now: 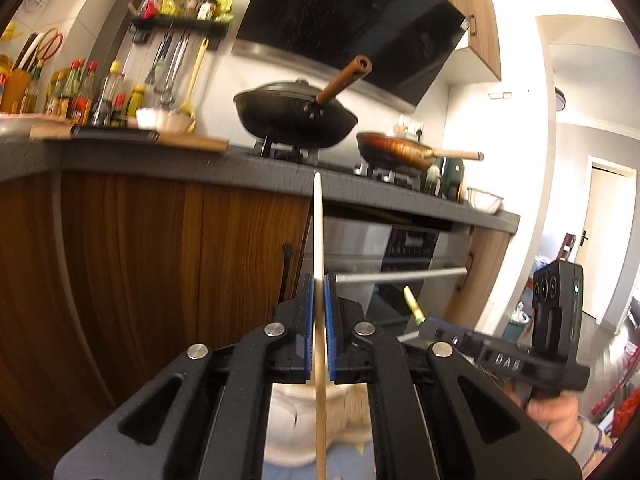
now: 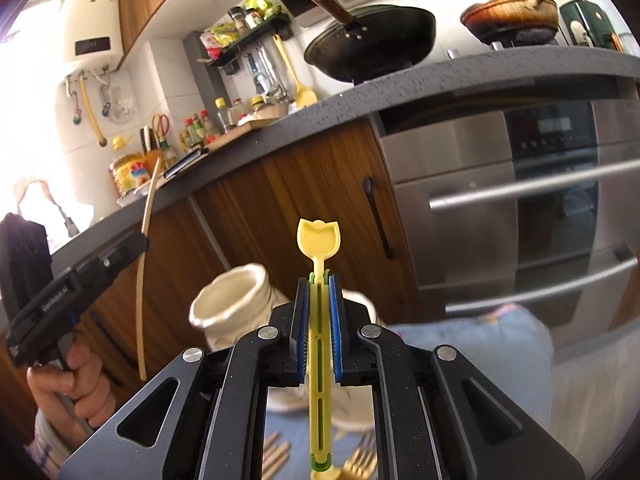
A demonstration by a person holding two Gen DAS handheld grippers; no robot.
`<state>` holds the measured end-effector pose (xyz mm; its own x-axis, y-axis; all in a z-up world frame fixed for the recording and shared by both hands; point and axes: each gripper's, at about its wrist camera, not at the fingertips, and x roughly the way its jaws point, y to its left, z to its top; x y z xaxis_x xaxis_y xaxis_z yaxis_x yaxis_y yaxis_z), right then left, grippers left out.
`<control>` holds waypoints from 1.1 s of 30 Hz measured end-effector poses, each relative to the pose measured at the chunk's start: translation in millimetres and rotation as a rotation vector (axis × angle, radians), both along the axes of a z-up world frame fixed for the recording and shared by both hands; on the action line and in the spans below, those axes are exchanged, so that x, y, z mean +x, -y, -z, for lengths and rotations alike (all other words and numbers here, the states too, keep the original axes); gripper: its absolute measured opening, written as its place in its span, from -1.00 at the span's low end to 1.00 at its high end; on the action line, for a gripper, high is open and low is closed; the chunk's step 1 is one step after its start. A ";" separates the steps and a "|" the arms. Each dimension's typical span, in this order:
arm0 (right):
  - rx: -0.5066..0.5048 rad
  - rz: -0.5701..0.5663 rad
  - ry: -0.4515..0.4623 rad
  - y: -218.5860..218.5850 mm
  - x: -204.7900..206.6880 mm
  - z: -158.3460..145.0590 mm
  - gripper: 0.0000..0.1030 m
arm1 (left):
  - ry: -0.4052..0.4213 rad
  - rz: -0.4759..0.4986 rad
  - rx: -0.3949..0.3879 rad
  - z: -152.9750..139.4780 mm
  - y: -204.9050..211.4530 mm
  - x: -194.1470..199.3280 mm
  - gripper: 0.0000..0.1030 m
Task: Organize utensils
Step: 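Lift both held utensils and lower them into the white ceramic holder, then open both tools to release the utensils into the holder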
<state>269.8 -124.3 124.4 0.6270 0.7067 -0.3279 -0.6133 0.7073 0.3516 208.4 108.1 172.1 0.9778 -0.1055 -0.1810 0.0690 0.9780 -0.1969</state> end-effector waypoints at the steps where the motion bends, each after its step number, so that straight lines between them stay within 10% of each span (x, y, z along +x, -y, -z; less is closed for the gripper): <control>1: 0.003 -0.001 0.003 -2.1 2.5 -0.9 -0.80 | 0.017 -0.011 0.005 -2.0 0.4 5.5 -0.91; 14: 0.009 0.028 0.065 -44.3 28.2 -0.7 -0.80 | 0.144 -0.091 -0.094 -3.3 -18.9 50.7 -0.91; 33: -0.153 0.108 0.119 -45.2 10.6 34.7 -0.79 | -0.039 -0.094 0.041 47.5 10.8 47.6 -0.91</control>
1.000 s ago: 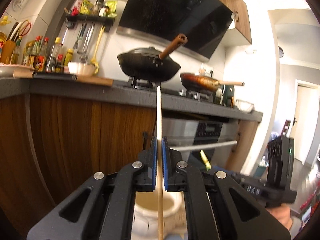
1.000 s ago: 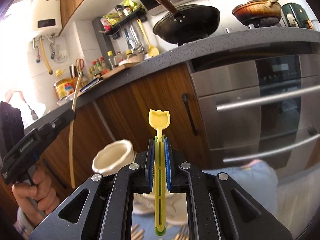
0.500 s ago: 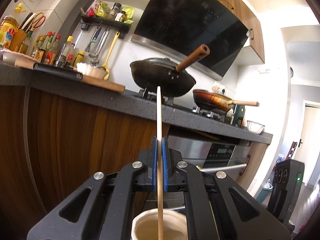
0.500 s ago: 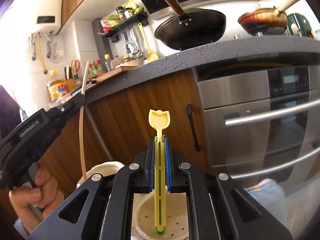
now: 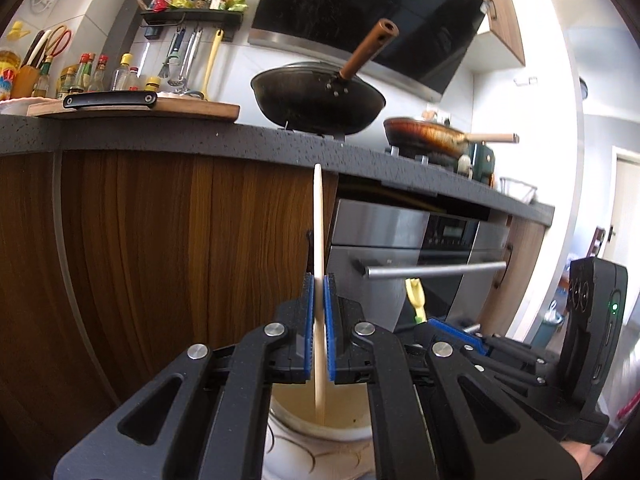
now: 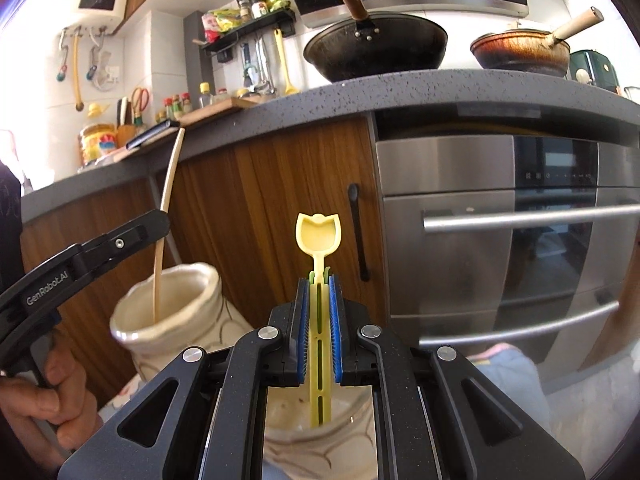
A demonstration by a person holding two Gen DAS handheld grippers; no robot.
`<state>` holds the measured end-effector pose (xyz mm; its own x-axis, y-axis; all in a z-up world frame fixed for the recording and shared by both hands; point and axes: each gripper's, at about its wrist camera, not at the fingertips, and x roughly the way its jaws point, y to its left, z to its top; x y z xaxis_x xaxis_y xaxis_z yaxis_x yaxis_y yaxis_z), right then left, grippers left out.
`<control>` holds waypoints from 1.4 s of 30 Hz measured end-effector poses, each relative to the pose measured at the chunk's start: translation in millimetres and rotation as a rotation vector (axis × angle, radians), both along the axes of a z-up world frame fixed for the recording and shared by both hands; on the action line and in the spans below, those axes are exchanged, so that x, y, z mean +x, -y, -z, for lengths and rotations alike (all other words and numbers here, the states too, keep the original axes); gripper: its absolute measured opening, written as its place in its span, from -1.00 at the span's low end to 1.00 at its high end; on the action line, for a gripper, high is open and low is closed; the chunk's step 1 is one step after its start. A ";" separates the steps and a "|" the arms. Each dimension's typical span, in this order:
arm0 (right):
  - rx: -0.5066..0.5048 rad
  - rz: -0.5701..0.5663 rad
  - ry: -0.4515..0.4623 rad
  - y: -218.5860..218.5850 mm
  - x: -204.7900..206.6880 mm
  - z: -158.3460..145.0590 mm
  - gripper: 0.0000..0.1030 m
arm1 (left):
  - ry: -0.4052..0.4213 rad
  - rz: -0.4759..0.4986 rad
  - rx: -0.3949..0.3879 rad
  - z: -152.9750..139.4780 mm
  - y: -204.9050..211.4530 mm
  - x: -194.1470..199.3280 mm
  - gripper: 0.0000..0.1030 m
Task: Organize utensils
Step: 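Open both tools to release the utensils into the holder, then move both tools back toward the utensils on the cloth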
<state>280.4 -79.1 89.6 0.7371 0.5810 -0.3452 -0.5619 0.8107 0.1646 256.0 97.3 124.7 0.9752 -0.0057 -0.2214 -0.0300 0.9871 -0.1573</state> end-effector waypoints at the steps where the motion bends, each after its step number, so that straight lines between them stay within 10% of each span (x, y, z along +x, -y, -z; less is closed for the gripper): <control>1: -0.010 0.004 -0.002 0.0 -1.1 1.1 -0.79 | -0.016 -0.003 0.012 1.2 1.6 1.0 -0.91; 14: -0.122 0.031 -0.017 -5.0 -6.7 8.8 -0.78 | -0.143 -0.047 0.059 14.3 6.5 10.0 -0.91; 28: -0.112 0.042 0.022 7.4 -19.9 0.1 -0.52 | -0.108 -0.037 0.075 6.3 5.3 -2.3 -0.25; 42: -0.090 0.049 0.014 44.3 -48.7 -7.1 -0.43 | -0.068 -0.050 0.082 -3.0 -5.3 -46.1 -0.20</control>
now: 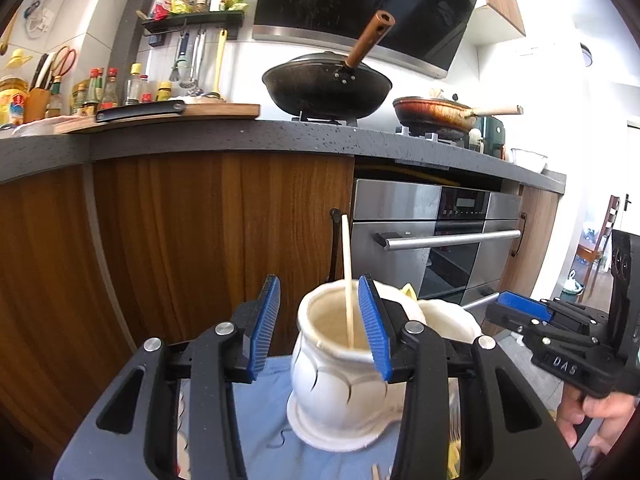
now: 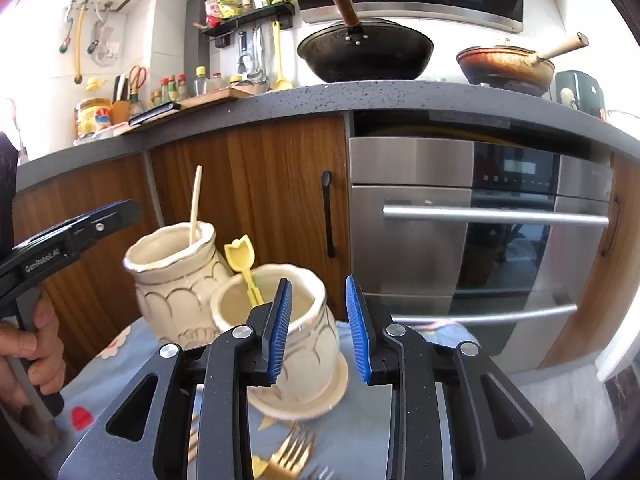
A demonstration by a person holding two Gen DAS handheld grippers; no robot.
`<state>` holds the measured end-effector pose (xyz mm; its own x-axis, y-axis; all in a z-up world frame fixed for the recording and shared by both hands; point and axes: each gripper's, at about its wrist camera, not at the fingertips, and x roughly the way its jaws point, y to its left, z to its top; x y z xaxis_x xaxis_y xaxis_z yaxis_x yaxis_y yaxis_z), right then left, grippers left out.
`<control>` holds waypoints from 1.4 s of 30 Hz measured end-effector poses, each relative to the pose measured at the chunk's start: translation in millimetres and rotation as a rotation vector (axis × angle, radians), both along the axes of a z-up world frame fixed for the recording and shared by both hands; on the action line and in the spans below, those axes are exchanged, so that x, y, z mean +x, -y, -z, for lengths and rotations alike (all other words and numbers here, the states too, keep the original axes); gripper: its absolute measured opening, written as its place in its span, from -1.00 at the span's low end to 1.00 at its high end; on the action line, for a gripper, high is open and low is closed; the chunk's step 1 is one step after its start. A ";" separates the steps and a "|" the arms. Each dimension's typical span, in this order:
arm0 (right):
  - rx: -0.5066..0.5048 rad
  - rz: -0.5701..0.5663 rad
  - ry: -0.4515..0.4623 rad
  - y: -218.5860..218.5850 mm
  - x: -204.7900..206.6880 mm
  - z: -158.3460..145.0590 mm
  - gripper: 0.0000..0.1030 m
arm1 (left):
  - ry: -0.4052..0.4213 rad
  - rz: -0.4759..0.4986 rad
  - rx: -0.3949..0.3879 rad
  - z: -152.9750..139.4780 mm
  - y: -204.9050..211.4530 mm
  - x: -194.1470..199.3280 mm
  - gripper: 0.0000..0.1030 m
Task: Organize utensils
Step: 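Move both tools back toward the utensils on the cloth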
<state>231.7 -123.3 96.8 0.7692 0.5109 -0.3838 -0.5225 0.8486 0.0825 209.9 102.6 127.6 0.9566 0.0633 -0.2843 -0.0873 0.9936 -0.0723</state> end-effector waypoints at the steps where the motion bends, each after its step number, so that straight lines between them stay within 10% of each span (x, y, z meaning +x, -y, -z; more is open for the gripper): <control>1: 0.000 0.002 -0.007 3.3 -3.7 1.1 -0.43 | -0.003 0.000 -0.006 1.5 -1.5 -7.9 -0.20; 15: -0.036 0.029 -0.242 37.6 -45.8 47.6 -0.43 | -0.265 0.088 -0.111 72.1 -2.6 -49.0 -0.33; 42: -0.171 -0.063 -0.402 21.0 -83.6 92.1 -0.77 | -0.532 0.208 -0.014 132.2 42.3 -53.0 -0.49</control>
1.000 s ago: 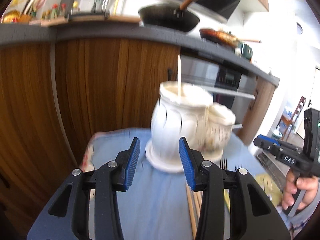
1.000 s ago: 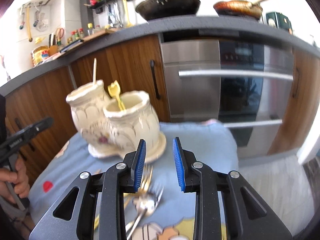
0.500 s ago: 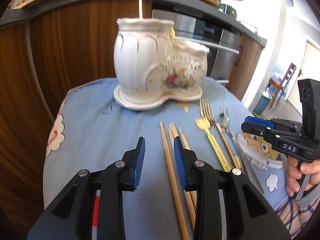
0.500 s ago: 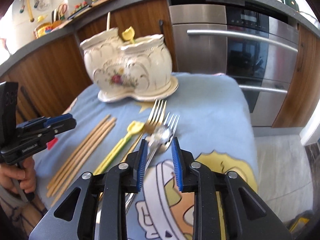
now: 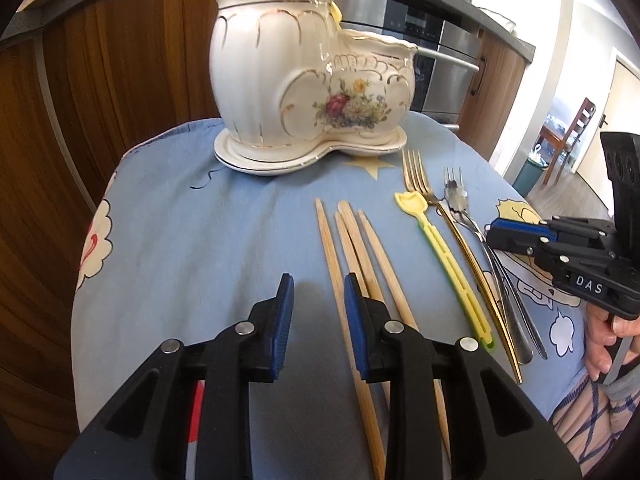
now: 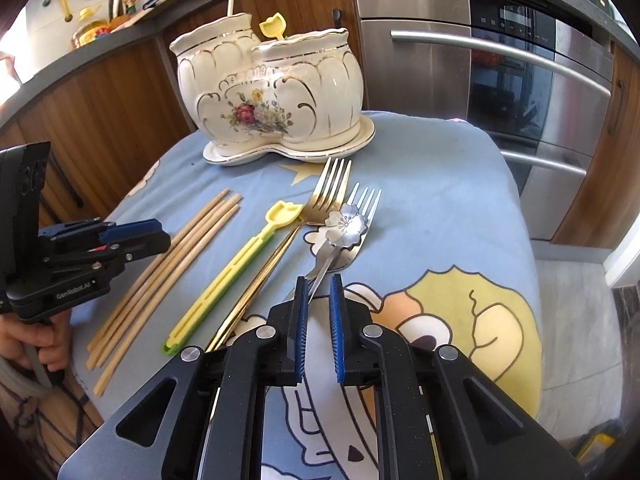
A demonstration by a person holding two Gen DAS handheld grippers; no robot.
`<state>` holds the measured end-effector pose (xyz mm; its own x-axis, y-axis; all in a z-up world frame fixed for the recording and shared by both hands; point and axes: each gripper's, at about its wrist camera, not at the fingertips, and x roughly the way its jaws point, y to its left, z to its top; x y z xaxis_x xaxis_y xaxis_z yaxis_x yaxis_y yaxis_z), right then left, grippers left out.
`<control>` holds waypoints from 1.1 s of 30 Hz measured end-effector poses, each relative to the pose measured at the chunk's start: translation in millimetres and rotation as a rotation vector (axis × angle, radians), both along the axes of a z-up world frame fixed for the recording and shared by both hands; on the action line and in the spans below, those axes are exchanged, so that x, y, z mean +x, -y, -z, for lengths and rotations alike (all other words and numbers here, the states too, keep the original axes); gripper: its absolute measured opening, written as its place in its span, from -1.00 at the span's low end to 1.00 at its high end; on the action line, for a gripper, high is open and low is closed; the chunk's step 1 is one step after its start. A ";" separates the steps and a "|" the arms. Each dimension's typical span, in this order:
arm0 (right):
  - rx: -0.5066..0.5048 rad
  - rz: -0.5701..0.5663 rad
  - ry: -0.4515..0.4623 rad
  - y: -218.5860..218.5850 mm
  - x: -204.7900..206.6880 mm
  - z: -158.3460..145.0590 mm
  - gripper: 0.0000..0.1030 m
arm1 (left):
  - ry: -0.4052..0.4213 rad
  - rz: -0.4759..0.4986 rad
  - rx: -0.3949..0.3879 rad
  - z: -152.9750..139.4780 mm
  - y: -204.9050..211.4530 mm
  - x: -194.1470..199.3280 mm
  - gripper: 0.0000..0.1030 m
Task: Organize utensils
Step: 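Move both tools back toward the utensils on the cloth, then grasp another wooden chopstick with the left tool while the right tool grasps a silver spoon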
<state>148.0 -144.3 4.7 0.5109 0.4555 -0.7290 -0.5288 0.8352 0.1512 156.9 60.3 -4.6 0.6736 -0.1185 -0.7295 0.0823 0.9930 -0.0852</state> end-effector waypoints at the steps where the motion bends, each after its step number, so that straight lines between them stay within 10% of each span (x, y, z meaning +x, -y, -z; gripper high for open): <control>1: 0.004 0.000 -0.008 0.2 1.7 -0.1 -0.77 | -0.003 0.002 0.004 0.4 0.9 0.5 -0.49; 33: -0.012 -0.011 -0.059 -1.9 -2.5 1.3 -0.77 | -0.013 -0.004 0.034 3.6 -4.3 -3.4 -0.84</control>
<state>145.6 -142.5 3.4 0.4620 0.4520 -0.7630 -0.5289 0.8311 0.1720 153.4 64.6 -8.2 0.6647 -0.0913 -0.7415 0.0778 0.9956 -0.0529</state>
